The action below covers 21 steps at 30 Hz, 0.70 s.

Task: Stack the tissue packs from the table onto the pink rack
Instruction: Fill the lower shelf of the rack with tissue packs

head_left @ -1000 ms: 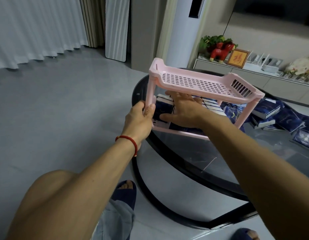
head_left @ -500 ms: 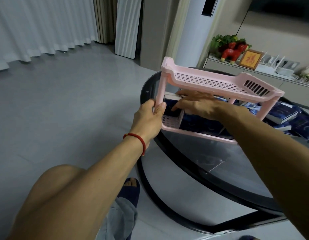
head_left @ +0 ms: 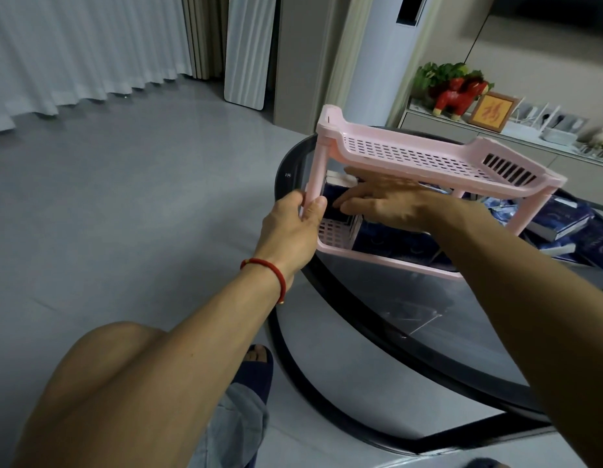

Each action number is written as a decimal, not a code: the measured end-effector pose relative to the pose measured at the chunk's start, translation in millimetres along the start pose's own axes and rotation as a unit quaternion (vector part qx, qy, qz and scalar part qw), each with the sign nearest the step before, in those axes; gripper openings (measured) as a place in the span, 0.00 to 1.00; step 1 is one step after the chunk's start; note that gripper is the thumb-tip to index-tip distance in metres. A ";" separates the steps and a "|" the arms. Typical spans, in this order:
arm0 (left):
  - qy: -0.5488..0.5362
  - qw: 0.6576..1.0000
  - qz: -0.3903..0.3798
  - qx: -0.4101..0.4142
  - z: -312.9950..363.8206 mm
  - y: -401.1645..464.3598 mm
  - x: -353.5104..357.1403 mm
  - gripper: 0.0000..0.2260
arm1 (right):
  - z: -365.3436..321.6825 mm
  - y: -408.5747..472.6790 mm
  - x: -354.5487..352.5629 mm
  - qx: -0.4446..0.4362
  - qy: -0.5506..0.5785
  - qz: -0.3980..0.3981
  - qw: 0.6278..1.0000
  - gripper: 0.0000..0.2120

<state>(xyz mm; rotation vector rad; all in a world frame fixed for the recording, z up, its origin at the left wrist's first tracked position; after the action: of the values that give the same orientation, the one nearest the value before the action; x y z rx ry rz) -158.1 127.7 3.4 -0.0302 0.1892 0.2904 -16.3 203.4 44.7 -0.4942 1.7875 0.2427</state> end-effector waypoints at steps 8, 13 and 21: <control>-0.003 1.000 -0.006 -0.005 -1.2 -1.4 0.0 0.14 | -7.0 -3.5 4.0 0.004 -0.101 -0.033 0.994 0.22; 0.000 1.000 -0.002 0.000 -1.8 -0.3 -1.0 0.14 | -9.8 -10.2 1.3 -0.016 -0.070 -0.015 0.997 0.22; 0.035 0.999 0.025 0.017 -7.4 2.6 -5.7 0.13 | -21.3 -65.2 5.8 -0.106 -0.128 0.087 0.982 0.35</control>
<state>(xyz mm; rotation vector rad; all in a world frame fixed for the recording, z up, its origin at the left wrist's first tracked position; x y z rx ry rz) -165.6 128.2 -2.7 -0.0010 0.2655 0.3363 -6.6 135.5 50.9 -0.4349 1.5604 0.5965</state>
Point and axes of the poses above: each hand's wrist, its own y-axis towards the middle knuckle, its own x-axis out of the palm, z = x × y, the point moved 9 cm from there along y, towards the middle knuckle, and after that the axes turned 5 degrees about z, right-handed, at the moved point
